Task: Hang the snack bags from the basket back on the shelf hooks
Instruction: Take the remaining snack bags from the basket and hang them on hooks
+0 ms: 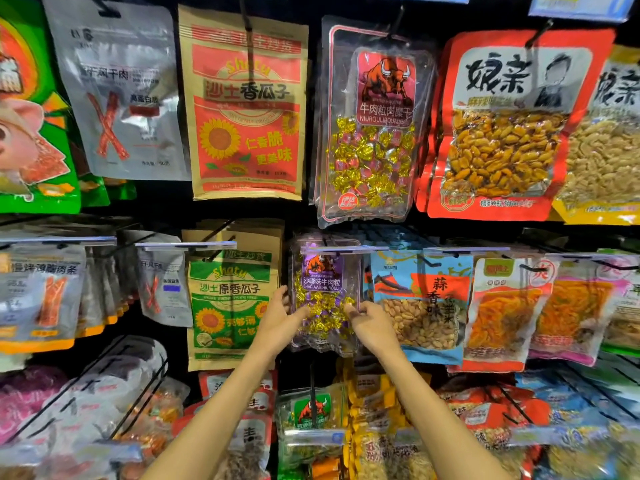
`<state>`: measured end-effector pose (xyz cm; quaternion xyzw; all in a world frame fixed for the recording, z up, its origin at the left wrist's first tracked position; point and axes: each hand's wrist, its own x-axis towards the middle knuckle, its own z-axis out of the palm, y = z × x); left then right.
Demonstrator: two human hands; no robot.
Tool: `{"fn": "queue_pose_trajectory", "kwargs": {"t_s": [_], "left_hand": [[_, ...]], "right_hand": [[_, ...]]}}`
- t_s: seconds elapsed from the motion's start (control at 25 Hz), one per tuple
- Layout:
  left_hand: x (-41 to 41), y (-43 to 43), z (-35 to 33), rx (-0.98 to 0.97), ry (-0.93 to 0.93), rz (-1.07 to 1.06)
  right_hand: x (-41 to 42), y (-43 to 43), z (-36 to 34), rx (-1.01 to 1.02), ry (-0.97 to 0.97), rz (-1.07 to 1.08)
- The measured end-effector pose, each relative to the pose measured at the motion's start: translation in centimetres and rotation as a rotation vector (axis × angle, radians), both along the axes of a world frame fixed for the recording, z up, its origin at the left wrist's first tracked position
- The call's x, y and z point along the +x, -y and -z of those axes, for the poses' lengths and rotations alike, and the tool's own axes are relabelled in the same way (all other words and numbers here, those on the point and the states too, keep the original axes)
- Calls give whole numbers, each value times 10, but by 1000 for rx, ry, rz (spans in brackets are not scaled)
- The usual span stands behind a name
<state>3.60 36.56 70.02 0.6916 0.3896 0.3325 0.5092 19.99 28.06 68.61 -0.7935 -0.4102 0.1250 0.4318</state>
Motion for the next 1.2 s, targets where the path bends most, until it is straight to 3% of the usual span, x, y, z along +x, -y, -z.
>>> {"fn": "queue_pose_trajectory", "kwargs": {"t_s": [0.16,0.32,0.4,0.68,0.84,1.04,1.2], "left_hand": [[-5,10,-6,160,-87,18],[-10,25,-9,635,-511,30],[-13,31,-11,783,-722,19],[-14,47,-19,835,-1057,16],[4,71,-20,774,-1117,14],[49,109,-4,748,-1098,-32],[83,116,8,715,-918,-118]], "right_hand": [[-5,23,-19,-232,187,-57],[-18,43,-29,-345,454,-89],[-24,51,-32,-405,544,-150],[-15,90,-37,-497,723,-223],[13,119,-37,-537,789,-207],[65,157,-31,-374,857,-192],[97,170,-30,-173,746,-165]]}}
